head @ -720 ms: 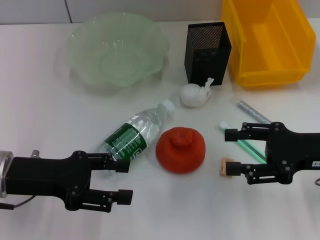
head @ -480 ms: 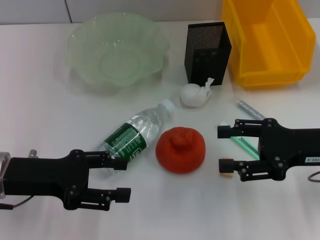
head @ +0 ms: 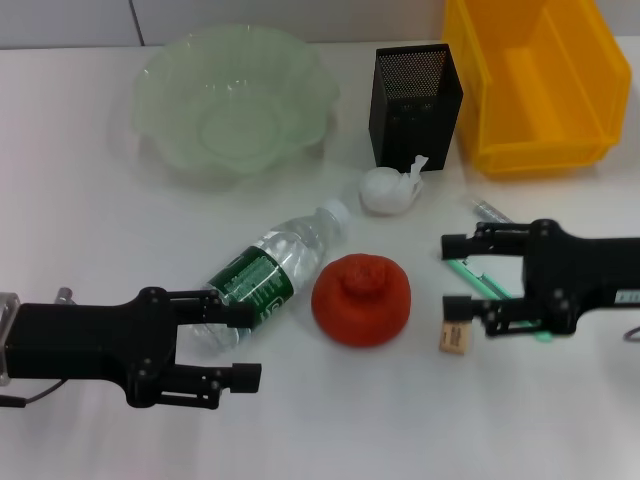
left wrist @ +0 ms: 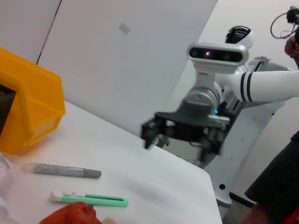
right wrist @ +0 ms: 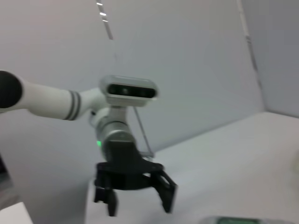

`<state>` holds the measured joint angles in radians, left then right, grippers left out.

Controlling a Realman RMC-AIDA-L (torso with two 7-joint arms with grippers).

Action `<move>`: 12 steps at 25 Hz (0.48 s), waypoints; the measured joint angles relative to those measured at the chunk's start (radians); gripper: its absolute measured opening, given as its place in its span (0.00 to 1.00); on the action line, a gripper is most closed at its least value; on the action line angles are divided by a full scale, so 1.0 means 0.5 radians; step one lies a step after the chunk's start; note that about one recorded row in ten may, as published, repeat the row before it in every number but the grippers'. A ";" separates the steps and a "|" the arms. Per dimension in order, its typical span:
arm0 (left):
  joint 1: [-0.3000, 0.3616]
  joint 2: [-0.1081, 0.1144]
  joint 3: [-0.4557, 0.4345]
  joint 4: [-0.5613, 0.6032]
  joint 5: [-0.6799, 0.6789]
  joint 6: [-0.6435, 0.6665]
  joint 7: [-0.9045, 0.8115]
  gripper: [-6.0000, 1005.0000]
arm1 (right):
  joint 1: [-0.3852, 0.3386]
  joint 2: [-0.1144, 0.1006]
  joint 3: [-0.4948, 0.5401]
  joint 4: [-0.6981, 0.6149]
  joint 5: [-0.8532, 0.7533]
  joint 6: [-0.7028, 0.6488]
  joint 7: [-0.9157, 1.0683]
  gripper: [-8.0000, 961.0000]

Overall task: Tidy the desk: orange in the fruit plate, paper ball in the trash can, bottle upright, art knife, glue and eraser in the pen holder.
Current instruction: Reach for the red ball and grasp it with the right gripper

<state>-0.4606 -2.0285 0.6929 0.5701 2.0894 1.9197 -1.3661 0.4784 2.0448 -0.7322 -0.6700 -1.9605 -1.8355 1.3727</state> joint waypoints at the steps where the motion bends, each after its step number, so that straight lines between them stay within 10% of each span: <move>1: -0.001 0.003 0.000 0.001 -0.003 -0.001 0.002 0.79 | 0.000 0.000 0.000 0.000 0.000 0.000 0.000 0.80; 12: 0.010 0.015 0.001 0.023 -0.010 -0.002 0.013 0.78 | 0.289 0.037 -0.455 -1.292 -0.604 -0.087 1.540 0.80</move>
<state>-0.4559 -2.0207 0.6934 0.5814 2.0844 1.9189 -1.3596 0.6229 2.0633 -0.9598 -1.3159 -2.2625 -1.8791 2.1426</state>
